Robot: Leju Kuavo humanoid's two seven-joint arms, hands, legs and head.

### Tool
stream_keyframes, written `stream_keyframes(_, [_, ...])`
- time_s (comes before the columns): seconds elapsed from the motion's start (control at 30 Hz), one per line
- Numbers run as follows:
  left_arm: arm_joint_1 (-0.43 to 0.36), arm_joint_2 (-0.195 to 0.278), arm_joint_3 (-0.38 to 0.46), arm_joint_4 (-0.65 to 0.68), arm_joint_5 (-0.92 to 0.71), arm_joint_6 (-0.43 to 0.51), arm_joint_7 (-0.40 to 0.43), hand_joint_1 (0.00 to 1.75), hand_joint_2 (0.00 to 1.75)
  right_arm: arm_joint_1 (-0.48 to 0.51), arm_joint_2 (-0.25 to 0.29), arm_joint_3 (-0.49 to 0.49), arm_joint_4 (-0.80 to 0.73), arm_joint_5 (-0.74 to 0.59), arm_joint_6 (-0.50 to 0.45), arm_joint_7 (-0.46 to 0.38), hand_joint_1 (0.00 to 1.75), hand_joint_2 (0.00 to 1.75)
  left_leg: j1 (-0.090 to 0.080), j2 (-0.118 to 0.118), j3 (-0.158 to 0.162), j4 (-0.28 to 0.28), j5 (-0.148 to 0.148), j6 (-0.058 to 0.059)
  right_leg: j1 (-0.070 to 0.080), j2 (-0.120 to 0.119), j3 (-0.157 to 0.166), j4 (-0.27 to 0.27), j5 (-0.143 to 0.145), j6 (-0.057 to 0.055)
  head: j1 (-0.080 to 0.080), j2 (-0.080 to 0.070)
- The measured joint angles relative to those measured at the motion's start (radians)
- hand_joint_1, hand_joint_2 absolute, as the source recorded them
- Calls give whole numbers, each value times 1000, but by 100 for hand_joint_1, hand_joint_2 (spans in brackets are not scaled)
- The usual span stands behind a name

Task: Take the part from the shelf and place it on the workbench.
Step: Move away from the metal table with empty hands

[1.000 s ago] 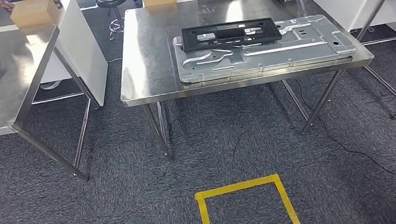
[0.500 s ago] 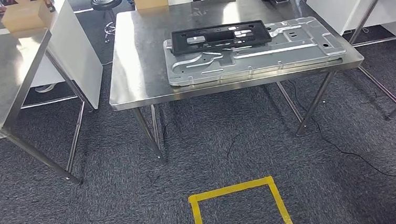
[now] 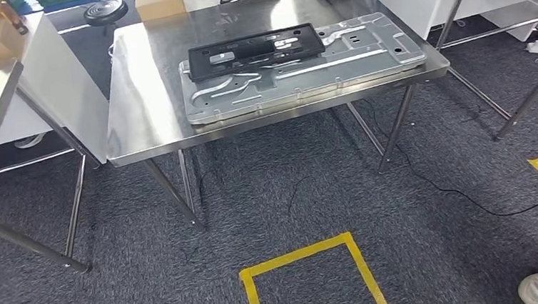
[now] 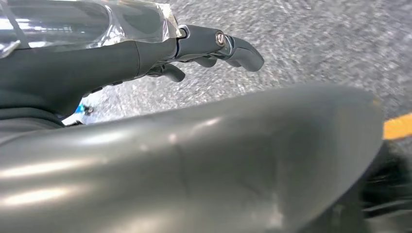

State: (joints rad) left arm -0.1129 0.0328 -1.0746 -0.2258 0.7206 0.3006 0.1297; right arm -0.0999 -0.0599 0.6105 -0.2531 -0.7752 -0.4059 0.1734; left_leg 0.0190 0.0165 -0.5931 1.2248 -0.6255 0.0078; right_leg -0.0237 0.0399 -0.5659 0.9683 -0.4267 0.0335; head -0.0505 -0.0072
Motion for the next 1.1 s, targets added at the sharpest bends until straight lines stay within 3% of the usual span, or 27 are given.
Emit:
stream_keyframes(0.1, [-2, 1, 0, 0, 0, 0, 0, 0, 0, -1, 7, 0, 3, -1, 1, 3, 0, 0, -37, -63, 77, -225, 139, 63, 17, 60, 1, 0, 4, -5, 0, 0])
stream_keyframes(0.13, [-3, 1, 0, 1, 0, 0, 0, 0, 0, -1, 9, 0, 3, -1, 2, 4, 0, 0, -45, -76, 99, -282, 165, 76, 18, 74, 0, -2, 7, -3, 0, 0])
stream_keyframes(0.17, [-4, 0, 0, 1, 0, 0, 0, 0, 0, 2, 7, 0, 4, -1, 2, 6, 0, 0, -43, -66, 101, -289, 170, 74, 19, 81, -1, -3, 8, 0, -1, 0])
stream_keyframes(0.23, [-5, -1, 0, 1, 0, 1, 0, 0, 0, 5, 5, 0, 6, -1, 2, 8, 0, 0, -35, -46, 107, -305, 181, 70, 23, 58, -12, 18, -8, 9, 1, 0])
stream_keyframes(0.27, [-5, -1, 0, 1, 0, 1, 0, 0, 0, 5, 4, 0, 7, -1, 2, 9, 0, 0, -31, -34, 110, -313, 186, 69, 25, 33, -29, 56, -34, 13, 3, 0])
stream_keyframes(0.33, [-1, -1, 0, 1, 0, 2, 0, 0, 0, 3, 4, 0, 8, -2, 2, 10, 0, 0, -30, -8, 111, -315, 187, 70, 19, -14, -88, 186, -106, 24, 8, 0])
stream_keyframes(0.37, [1, -1, 0, 1, 1, 2, 0, 0, 0, 2, 4, 0, 8, -2, 2, 10, 0, 0, -29, 6, 111, -315, 186, 69, 15, -23, -116, 248, -130, 31, 9, 0])
stream_keyframes(0.4, [3, -2, 0, 1, 1, 2, 0, 0, 0, 1, 5, 0, 8, -2, 2, 10, 0, 0, -28, 20, 111, -314, 185, 67, 9, -29, -130, 280, -136, 37, 9, 0])
stream_keyframes(0.43, [3, -2, 0, 1, 2, 2, 0, 0, 0, 1, 5, 0, 8, -2, 2, 11, 0, 0, -26, 32, 112, -313, 183, 64, 4, -34, -122, 270, -123, 44, 9, 0])
stream_keyframes(0.47, [2, -3, 0, 1, 2, 2, 0, 0, 0, 1, 5, 0, 8, -2, 2, 11, 0, 0, -22, 44, 113, -311, 180, 59, -1, -41, -93, 220, -94, 51, 9, 0])
stream_keyframes(0.53, [0, -3, 0, 1, 2, 2, 0, 0, 0, 0, 7, 1, 8, -2, 3, 13, 0, 0, -19, 63, 116, -299, 168, 42, -7, -74, -14, 76, -38, 60, 10, 0])
stream_keyframes(0.6, [-2, -1, 0, 1, 2, 3, 1, 0, 0, -1, 9, 1, 8, -2, 4, 14, 0, 0, -22, 78, 118, -288, 156, 26, -6, -89, 20, 7, -22, 45, 9, 0])
stream_keyframes(0.67, [-4, -1, 0, 1, 3, 4, 2, 0, 0, 1, 9, 1, 8, -2, 4, 16, 0, 0, -21, 92, 122, -287, 151, 18, -2, -70, 16, 8, -24, 19, 7, 0])
stream_keyframes(0.73, [-5, -1, 0, 1, 4, 4, 3, 0, 0, 1, 9, 1, 8, -2, 5, 17, 0, 0, -14, 70, 117, -264, 130, 10, -2, -51, 14, 8, -21, 5, 7, 0])
stream_keyframes(0.77, [-5, -1, 0, 1, 4, 4, 3, 0, 0, 1, 9, 1, 8, -2, 5, 19, 0, 0, -11, 48, 101, -224, 103, 5, -3, -42, 13, 7, -18, 0, 7, 0])
stream_keyframes(0.83, [-2, -1, 0, 1, 5, 4, 3, 0, 0, -2, 9, 1, 8, -2, 5, 21, 0, 0, -9, 8, 39, -85, 29, -1, -2, -24, 9, 7, -15, -7, 7, 0])
stream_keyframes(0.87, [0, -2, 0, 1, 5, 4, 3, 0, 0, -2, 9, 1, 8, -2, 5, 22, 0, 0, -9, 2, 5, -16, 2, -2, 0, -13, 7, 7, -14, -10, 7, 0])
stream_keyframes(0.9, [2, -2, 0, 1, 6, 4, 4, 0, 0, -2, 9, 1, 8, -2, 5, 23, 0, 0, -10, -1, -16, 25, -6, 0, 2, 0, 5, 7, -13, -11, 7, 0])
stream_keyframes(0.93, [3, -2, 0, 1, 6, 4, 4, 0, 0, -1, 9, 1, 8, -2, 5, 23, 0, 0, -11, -4, -19, 24, 8, 5, 4, 13, 5, 7, -12, -12, 7, 0])
stream_keyframes(0.97, [3, -2, 0, 1, 6, 4, 4, 0, 0, -1, 9, 1, 9, -2, 5, 24, 0, 0, -14, -10, -3, -17, 39, 13, 7, 27, 6, 7, -11, -13, 7, 0])
stream_keyframes(1.03, [1, 0, 0, 2, 6, 5, 6, 0, 0, -1, 12, 1, 8, -2, 6, 24, 0, 0, -22, -51, 61, -165, 119, 40, 10, 52, 8, 7, -9, -13, 7, 0])
stream_keyframes(1.1, [0, 1, 0, 2, 6, 5, 10, 0, 0, -3, 16, 1, 8, -2, 10, 26, 0, 0, -29, -87, 99, -260, 157, 58, 9, 73, 6, 7, -6, -9, 7, 0])
